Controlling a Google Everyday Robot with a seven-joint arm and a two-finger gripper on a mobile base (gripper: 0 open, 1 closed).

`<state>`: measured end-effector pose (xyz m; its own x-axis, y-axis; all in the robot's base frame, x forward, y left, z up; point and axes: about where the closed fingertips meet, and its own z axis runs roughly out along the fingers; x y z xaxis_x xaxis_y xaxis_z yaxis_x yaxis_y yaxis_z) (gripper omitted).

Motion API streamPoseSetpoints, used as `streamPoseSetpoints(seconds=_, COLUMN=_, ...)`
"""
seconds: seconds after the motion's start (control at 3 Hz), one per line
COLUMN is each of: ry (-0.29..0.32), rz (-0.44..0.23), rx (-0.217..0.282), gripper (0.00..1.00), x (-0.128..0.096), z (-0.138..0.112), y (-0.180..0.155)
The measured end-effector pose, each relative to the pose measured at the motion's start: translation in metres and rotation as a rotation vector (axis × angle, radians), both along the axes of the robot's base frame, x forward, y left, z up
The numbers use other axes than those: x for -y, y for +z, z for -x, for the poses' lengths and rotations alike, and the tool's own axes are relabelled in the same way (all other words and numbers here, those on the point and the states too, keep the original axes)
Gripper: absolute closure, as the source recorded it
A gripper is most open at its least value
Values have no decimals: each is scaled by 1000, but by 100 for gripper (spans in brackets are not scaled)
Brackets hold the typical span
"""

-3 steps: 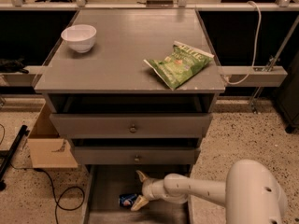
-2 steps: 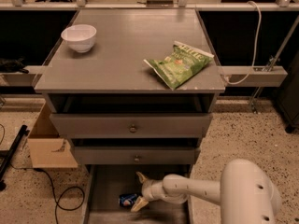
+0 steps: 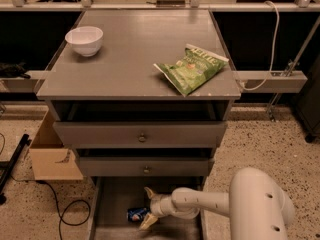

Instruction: Pick pepsi can from bottom drawer and place on counter

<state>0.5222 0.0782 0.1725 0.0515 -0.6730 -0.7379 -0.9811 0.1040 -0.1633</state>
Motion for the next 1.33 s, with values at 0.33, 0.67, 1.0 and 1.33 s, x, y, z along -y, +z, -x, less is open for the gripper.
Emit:
streamPoseSetpoints(seconds=0.33, ry=29, rz=-22, rx=-54, gripper=0, x=-29, z=27, y=-41)
streamPoseSetpoints(seconds=0.67, ry=29, rz=-22, rx=-55, gripper=0, x=-29, z=28, y=-42)
streamPoseSetpoints(seconds=1.0, ry=29, rz=-22, rx=-55, gripper=17, x=-29, z=28, y=-42)
streamPoseSetpoints(seconds=1.33, ry=29, rz=-22, rx=-55, gripper=40, x=-29, z=28, y=-42)
